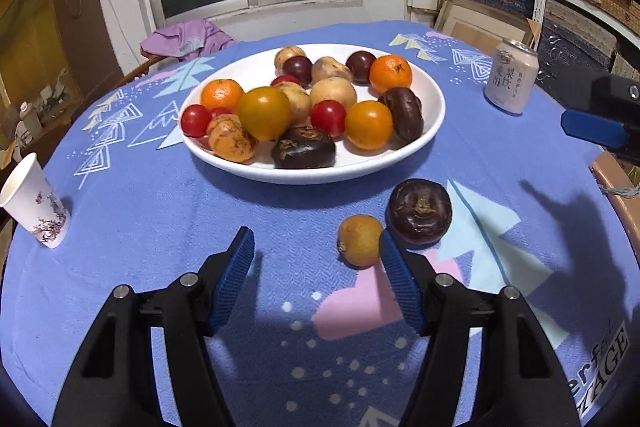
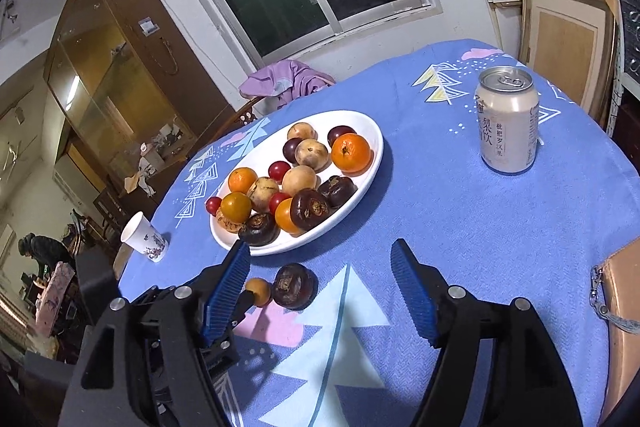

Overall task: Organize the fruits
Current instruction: 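Move both open tools back toward the last two fruits, then grasp a small tan fruit with the left tool while the right tool grasps a dark mangosteen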

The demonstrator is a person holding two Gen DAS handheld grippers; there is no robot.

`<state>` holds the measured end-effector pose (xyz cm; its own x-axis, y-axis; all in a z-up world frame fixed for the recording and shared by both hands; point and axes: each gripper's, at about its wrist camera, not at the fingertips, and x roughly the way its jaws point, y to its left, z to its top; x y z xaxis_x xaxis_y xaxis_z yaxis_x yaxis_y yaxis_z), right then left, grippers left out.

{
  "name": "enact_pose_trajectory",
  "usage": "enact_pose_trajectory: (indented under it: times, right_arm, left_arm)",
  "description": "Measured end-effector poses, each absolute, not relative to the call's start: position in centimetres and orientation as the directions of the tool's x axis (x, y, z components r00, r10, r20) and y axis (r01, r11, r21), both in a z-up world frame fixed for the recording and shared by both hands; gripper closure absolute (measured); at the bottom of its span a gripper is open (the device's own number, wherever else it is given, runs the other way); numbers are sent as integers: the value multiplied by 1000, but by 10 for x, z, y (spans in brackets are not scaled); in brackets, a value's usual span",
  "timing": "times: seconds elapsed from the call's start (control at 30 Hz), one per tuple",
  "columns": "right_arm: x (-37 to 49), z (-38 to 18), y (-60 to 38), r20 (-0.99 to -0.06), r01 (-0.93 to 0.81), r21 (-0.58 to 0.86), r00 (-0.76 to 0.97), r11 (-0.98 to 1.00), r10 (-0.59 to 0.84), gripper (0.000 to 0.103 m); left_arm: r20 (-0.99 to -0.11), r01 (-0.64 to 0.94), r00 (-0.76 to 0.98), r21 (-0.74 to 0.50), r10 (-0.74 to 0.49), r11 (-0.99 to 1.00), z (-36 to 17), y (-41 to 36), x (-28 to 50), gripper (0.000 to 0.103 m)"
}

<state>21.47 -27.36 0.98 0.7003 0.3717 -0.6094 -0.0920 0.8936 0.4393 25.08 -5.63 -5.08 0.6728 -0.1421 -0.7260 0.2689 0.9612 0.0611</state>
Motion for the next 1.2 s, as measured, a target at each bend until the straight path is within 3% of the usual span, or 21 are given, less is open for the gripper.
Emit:
enact_pose_trajectory:
  times: [0.17,0.33,0.67,0.7,0.77,1.07,1.2]
  right_arm:
    - [216,8,-272,-616,-92,439,693,894,374,29]
    - [217,6,-271,-623,-86,442,687,893,374,29]
    - [219,0,-263,-645,-95,423,667,901,373,28]
    - [219,0,-262,-647,-96,420,665,902,372,28]
    - [219,-2,-261,-654,-99,413,660,905,370,28]
    - [222,-10,-256,-673,-104,395,643,913,365,28]
    - [222,-15,-237,-702,-142,292,640,946,313,28]
  left_arm:
    - [-735,296,664,91,-136,951,-53,-70,257,41]
    - [-752,295,639,47,-161,954,-56,-66,264,56]
    - [-771,298,612,15,-179,955,-60,-63,271,58]
    - [-770,295,612,13,-179,955,-60,-64,270,60]
    - [-768,296,612,1,-188,955,-59,-61,271,76]
    - [-747,244,652,50,-125,969,-53,-37,260,76]
    - [-737,174,670,40,-89,984,-46,-5,250,76]
